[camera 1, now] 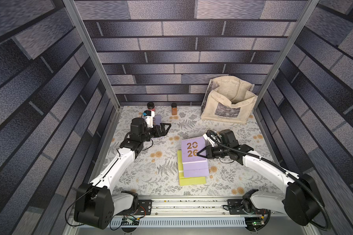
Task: Stack the calendars
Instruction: Place the calendar at the calendar.
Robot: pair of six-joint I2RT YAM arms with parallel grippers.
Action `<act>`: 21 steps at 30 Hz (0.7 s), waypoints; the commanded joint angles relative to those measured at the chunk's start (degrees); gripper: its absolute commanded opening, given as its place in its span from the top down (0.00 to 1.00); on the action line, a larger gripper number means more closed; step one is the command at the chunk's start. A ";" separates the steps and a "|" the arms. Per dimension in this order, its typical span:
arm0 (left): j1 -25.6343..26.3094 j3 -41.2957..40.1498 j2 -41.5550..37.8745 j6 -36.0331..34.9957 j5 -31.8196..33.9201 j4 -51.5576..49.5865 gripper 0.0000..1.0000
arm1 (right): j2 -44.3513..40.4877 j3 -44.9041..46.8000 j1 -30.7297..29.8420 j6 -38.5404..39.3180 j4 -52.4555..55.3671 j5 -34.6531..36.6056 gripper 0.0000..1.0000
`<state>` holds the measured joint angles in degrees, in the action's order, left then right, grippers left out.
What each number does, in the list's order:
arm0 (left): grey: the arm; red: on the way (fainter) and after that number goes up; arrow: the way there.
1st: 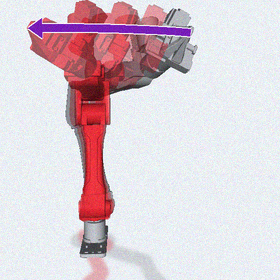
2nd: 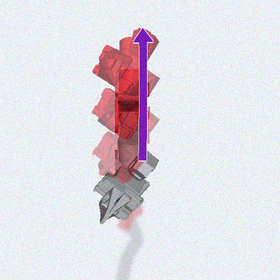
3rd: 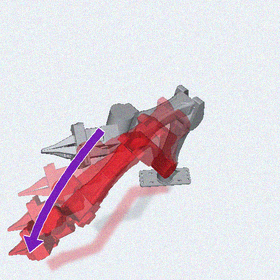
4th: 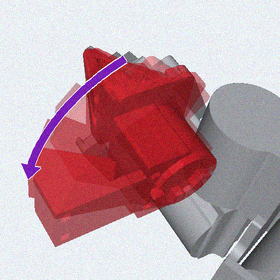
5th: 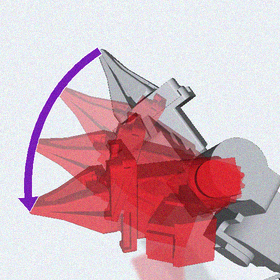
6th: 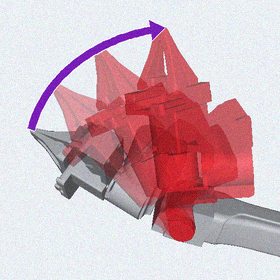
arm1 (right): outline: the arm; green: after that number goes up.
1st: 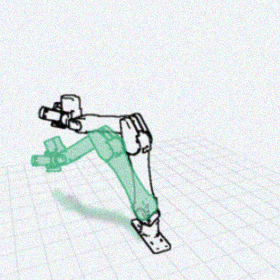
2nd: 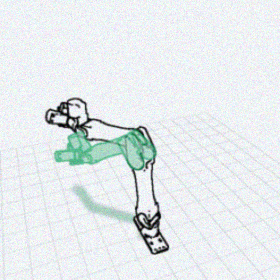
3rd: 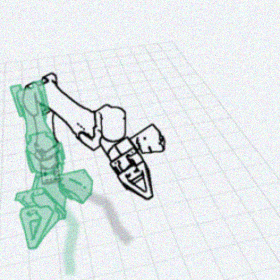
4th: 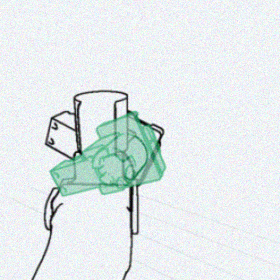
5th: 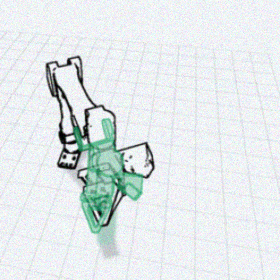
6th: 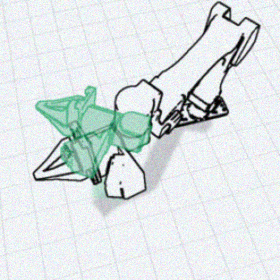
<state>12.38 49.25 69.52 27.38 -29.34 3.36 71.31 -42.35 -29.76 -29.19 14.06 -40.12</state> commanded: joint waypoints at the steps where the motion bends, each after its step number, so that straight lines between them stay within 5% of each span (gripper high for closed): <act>1: 0.18 -2.34 -1.43 -0.93 -0.36 -1.32 0.00 | -2.20 2.78 -1.13 -2.62 -4.15 0.27 1.00; 21: 1.41 -10.66 -3.98 0.79 -7.81 6.31 0.00 | 5.96 9.07 -2.23 -10.48 -23.29 -9.21 1.00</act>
<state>13.39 39.66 66.41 27.49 -34.83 7.31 76.51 -32.49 -31.51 -39.22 -4.56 -46.15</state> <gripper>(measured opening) 0.999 0.126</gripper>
